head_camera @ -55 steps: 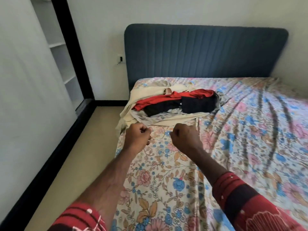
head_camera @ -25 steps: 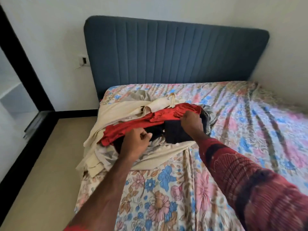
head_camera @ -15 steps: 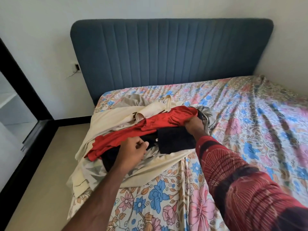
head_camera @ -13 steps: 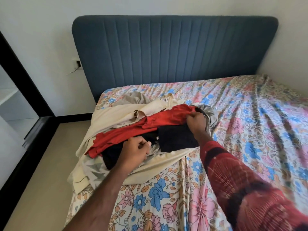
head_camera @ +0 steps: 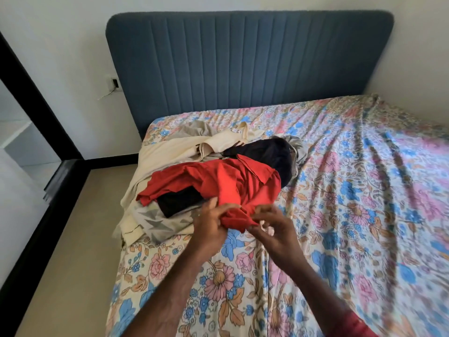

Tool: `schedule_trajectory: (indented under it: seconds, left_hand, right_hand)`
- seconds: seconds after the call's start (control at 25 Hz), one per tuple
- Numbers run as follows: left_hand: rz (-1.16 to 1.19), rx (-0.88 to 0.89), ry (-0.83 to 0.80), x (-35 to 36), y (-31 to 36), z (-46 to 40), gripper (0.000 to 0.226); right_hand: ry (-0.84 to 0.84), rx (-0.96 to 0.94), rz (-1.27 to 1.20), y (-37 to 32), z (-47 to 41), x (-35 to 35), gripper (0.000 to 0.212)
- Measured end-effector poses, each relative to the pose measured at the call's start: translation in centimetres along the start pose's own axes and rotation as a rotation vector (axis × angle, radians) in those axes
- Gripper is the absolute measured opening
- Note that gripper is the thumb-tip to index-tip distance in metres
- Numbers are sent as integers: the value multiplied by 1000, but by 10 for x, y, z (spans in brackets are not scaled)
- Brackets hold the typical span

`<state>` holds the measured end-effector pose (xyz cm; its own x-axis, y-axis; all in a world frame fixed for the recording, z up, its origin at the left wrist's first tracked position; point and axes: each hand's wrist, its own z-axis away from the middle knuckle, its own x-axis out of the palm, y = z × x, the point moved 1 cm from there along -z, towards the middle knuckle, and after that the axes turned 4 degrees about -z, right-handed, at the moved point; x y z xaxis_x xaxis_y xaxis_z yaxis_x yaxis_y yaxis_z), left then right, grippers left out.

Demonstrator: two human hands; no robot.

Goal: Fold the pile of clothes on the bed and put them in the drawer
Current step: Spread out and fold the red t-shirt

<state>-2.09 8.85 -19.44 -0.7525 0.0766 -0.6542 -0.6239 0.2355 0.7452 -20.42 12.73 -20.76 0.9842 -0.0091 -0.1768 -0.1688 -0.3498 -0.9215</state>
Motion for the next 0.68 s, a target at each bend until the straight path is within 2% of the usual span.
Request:
schedule_trajectory:
  seconds: [0.04, 0.12, 0.16, 0.2, 0.28, 0.36, 0.4, 0.48, 0.56, 0.6, 0.64, 0.68]
  left_hand:
    - [80, -50, 19, -16, 14, 3, 52]
    - [288, -116, 14, -52, 48, 5, 45]
    - [318, -74, 26, -71, 66, 5, 45]
    - [291, -10, 68, -90, 85, 7, 46]
    - [259, 104, 211, -125, 107, 3, 43]
    - [246, 142, 335, -161, 122, 5, 24]
    - [260, 130, 387, -177, 129, 6, 22]
    - [266, 118, 473, -203, 151, 17, 35]
    - [191, 114, 520, -213, 175, 33, 40]
    - [130, 121, 539, -214, 186, 43, 41]
    - [61, 133, 548, -216, 194, 51, 42]
    - [12, 145, 551, -219, 199, 59, 43]
  right_hand:
    - [23, -25, 69, -9, -2, -6, 32]
    - [-5, -22, 249, -19, -10, -9, 71]
    - [-29, 29, 320, -21, -14, -4, 81]
    - [-9, 70, 349, -26, -15, 3, 74]
    - [93, 78, 301, -30, -20, 11, 27]
    - [124, 57, 114, -50, -14, 17, 8]
    - [89, 50, 2, -67, -11, 23, 20]
    - [-46, 4, -112, -110, 6, 46, 64]
    - [-65, -61, -147, -143, 27, 81, 86]
    - [-24, -93, -174, -156, 36, 97, 85]
    - [41, -121, -188, -166, 41, 106, 76]
    - [106, -151, -212, -176, 43, 110, 57]
